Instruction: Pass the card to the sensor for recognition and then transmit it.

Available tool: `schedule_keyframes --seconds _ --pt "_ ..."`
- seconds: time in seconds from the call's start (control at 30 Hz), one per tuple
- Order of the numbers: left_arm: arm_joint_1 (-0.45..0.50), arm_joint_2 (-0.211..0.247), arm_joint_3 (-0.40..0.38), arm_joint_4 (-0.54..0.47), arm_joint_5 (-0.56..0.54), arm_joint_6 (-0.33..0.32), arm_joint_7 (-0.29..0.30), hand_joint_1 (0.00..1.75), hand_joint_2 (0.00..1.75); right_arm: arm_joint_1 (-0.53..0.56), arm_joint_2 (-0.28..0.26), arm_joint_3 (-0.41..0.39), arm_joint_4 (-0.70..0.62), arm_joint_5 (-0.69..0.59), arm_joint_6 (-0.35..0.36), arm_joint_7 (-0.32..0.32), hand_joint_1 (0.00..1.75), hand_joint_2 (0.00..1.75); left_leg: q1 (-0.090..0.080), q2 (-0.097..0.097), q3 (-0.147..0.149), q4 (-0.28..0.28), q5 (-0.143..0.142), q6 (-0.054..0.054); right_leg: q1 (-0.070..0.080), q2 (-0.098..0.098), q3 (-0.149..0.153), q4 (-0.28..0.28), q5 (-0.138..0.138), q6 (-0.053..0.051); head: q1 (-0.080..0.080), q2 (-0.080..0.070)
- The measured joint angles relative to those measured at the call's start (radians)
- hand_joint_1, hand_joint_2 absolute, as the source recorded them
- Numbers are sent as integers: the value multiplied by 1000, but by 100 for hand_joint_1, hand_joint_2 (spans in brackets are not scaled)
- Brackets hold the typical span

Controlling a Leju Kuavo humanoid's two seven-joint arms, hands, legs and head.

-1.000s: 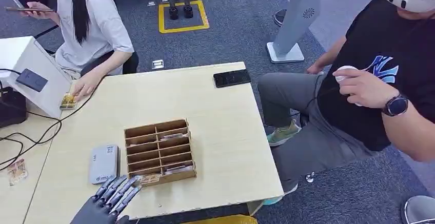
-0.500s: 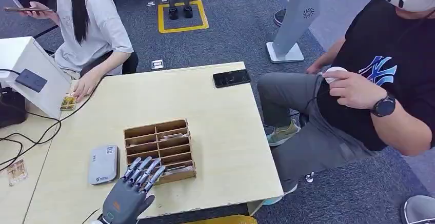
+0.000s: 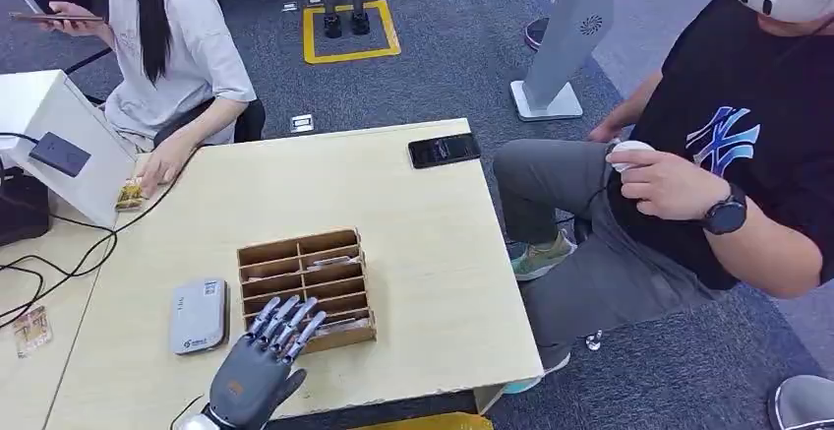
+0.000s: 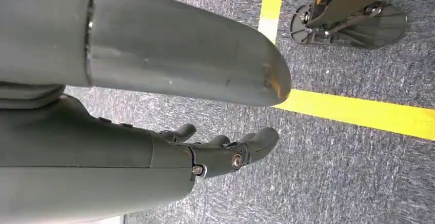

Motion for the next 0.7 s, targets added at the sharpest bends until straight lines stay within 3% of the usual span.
schedule_keyframes --seconds 0.27,0.7 --pt "-50 -38 1 55 49 -3 9 0 175 0 0 10 0 -1 0 -2 0 0 0 0 0 0 0 0 0 0 0 0 0 0 0 0" --pt "-71 -50 7 124 65 -5 9 0 175 0 0 25 0 -1 3 1 0 0 0 0 0 0 0 0 0 0 0 0 0 0 0 0"
